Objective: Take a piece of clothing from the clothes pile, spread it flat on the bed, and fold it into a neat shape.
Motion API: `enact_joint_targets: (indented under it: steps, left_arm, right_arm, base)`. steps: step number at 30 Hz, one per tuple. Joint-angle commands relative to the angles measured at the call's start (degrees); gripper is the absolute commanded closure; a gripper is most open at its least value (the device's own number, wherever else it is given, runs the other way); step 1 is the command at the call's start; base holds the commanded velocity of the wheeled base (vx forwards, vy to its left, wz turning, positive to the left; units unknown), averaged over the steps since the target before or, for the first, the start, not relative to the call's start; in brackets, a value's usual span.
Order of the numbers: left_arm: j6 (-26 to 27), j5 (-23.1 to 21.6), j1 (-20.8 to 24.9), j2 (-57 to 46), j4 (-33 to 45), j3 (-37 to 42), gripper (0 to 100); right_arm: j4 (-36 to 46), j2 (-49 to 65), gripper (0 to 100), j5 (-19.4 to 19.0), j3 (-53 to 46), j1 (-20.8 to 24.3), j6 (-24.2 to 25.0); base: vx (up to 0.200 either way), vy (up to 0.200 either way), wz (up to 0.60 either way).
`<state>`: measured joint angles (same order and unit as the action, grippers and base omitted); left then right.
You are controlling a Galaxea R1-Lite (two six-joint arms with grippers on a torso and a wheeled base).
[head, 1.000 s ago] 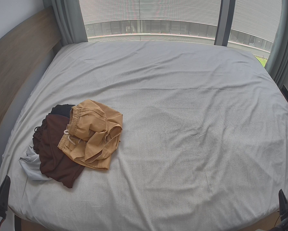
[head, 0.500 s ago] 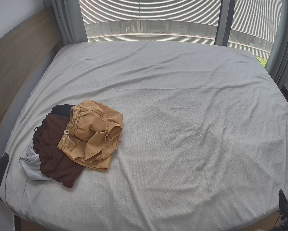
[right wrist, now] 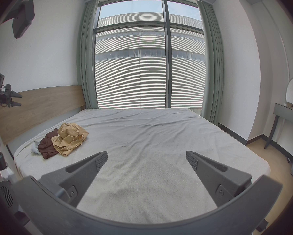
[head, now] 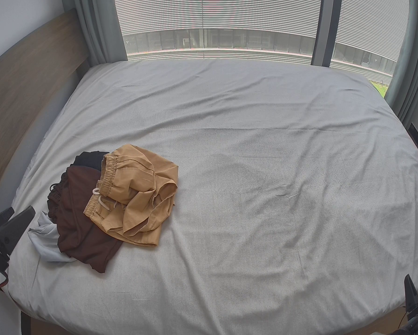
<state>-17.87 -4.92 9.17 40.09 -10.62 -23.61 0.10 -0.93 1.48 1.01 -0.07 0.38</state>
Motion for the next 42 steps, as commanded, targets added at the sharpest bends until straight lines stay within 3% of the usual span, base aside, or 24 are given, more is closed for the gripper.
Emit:
enact_joint_targets:
  steps: [1,4,5,6,18,31,42]
  left_arm:
    - [-0.1,-0.2,0.0,5.2,0.0,-2.1,0]
    - [-0.1,-0.3,0.0,7.7,0.0,-3.3,0]
    - [-1.2,-0.3,-0.4,17.5,-5.2,-5.7,0]
    - [-1.3,-0.3,-0.4,19.0,-7.1,-5.7,0]
    - [-1.4,-0.4,-0.8,27.6,-12.3,-6.4,0]
    - [-1.6,-8.3,-8.7,39.9,-21.2,-7.1,0]
    - [-3.9,-12.0,-10.3,49.7,-29.9,-7.2,0]
  right_arm:
    - [0.0,0.8,0,0.0,-1.0,0.0,0.1]
    - [0.0,0.8,0,0.0,-1.0,0.0,0.1]
    - [0.0,0.8,0,0.0,-1.0,0.0,0.1]
    - [0.0,0.8,0,0.0,-1.0,0.0,0.1]
    - [0.0,0.8,0,0.0,-1.0,0.1,0.1]
    - [0.0,0.8,0,0.0,-1.0,0.1,0.1]
    - [-0.1,0.8,0,0.0,-1.0,0.1,0.0]
  base:
    - [0.0,0.0,0.0]
    - [0.0,0.0,0.0]
    - [0.0,0.0,0.0]
    - [0.0,0.0,0.0]
    - [0.0,0.0,0.0]
    - [0.0,0.0,0.0]
    - [0.0,0.0,0.0]
